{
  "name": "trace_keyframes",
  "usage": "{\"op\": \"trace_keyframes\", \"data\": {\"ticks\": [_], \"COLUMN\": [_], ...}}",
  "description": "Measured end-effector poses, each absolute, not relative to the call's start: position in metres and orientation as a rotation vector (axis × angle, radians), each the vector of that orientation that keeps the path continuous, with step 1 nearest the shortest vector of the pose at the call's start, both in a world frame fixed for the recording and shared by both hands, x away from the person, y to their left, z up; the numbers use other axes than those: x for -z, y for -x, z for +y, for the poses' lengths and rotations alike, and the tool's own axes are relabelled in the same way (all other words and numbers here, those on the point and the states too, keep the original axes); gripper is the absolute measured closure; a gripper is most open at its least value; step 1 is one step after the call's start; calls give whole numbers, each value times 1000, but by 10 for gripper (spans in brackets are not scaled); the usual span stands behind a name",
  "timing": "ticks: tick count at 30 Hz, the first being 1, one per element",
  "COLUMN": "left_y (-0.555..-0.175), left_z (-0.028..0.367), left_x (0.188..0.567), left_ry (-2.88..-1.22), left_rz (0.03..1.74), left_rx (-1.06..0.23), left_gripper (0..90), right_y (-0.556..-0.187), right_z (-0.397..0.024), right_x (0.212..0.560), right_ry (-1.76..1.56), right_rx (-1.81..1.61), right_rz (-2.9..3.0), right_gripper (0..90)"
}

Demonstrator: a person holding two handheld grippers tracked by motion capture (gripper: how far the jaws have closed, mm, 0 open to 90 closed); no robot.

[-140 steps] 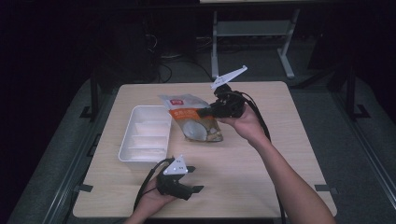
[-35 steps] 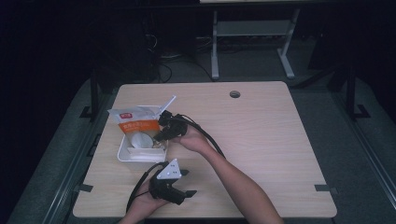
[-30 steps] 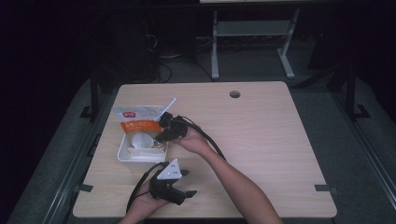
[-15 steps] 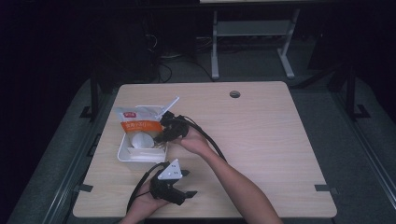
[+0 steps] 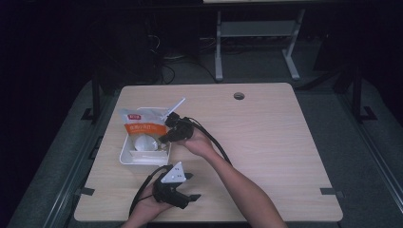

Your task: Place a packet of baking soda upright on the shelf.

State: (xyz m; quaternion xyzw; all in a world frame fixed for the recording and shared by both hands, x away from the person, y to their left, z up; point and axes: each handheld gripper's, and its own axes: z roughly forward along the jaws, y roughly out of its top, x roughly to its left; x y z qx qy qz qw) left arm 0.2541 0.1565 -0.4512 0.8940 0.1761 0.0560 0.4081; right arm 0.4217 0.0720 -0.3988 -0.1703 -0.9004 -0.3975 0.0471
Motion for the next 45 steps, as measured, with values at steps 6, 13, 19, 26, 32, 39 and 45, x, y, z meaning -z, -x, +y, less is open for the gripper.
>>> {"op": "trace_keyframes", "data": {"ticks": [6,13,19,26,32,39,45], "left_y": [-255,-256,-258,-260,-261,-262,-262], "left_z": [157,159,159,160,160,160,159], "left_x": [451,451,450,450,450,450,451], "left_ry": [-2253,-2249,-2249,-2243,-2237,-2237,-2239], "left_rz": [445,451,455,467,477,482,484], "left_rx": [-141,-147,-153,-155,-160,-165,-167], "left_gripper": [249,249,249,248,248,249,249], "right_y": [-423,-423,-422,-420,-420,-421,-420], "right_z": [69,65,58,50,40,24,11], "right_x": [396,391,386,379,372,367,363], "right_ry": [538,544,528,531,540,560,576], "right_rx": [1251,1278,1281,1292,1313,1329,1341], "right_rz": [-2703,-2680,-2668,-2672,-2664,-2649,-2648], "right_gripper": [837,816,772,747,728,704,683]}}
